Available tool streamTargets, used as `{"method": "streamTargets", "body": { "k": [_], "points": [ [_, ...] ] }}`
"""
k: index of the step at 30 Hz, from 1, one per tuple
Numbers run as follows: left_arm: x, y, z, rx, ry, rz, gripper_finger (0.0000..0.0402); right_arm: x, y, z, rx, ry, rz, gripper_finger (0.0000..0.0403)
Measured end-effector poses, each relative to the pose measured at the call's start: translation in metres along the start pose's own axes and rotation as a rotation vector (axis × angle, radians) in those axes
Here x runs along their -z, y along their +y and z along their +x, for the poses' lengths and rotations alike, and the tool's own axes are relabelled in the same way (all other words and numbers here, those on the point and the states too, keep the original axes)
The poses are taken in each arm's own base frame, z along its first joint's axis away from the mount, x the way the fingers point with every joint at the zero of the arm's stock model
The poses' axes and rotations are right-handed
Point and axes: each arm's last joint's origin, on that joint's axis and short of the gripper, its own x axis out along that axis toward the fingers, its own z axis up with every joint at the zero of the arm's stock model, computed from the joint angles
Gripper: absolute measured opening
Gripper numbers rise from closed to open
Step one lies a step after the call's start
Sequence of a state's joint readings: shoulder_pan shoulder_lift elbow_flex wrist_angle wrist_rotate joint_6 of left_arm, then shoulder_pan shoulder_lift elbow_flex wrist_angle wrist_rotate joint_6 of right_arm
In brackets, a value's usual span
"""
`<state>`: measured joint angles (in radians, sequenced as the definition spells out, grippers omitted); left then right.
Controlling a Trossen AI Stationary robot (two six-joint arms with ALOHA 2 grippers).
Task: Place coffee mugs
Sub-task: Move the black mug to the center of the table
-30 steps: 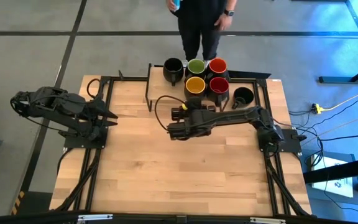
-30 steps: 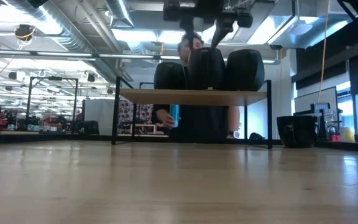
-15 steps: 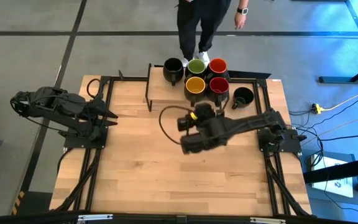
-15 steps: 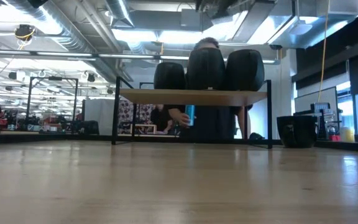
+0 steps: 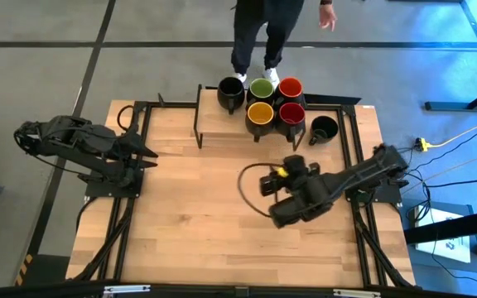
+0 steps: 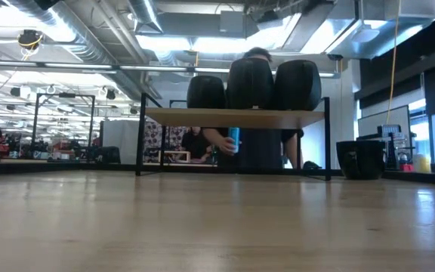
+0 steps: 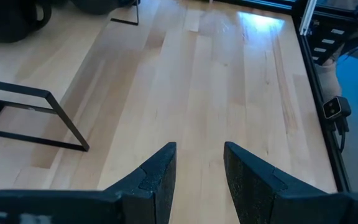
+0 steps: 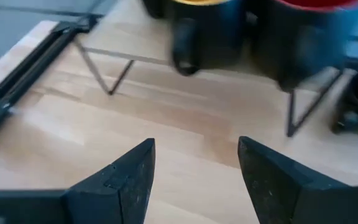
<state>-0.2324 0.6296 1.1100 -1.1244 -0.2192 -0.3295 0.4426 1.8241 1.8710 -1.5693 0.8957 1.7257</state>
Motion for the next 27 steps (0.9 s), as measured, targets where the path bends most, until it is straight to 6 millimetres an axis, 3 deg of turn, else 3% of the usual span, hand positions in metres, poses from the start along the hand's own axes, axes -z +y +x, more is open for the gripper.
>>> {"method": "streamTargets", "body": {
  "k": [8,16,27],
  "points": [
    [-0.003,-0.002,0.007,-0.02,0.023,-0.003,0.0128,0.007,-0.081,0.007,0.069,0.007,0.146,0.0218],
    [-0.004,0.0,0.007,-0.09,-0.003,-0.065,0.0128,-0.003,-0.149,0.016,0.094,0.025,0.234,0.0218],
    [-0.005,0.002,0.007,-0.185,-0.046,-0.106,0.0128,-0.01,-0.215,0.053,0.153,0.032,0.545,0.0218]
  ]
}}
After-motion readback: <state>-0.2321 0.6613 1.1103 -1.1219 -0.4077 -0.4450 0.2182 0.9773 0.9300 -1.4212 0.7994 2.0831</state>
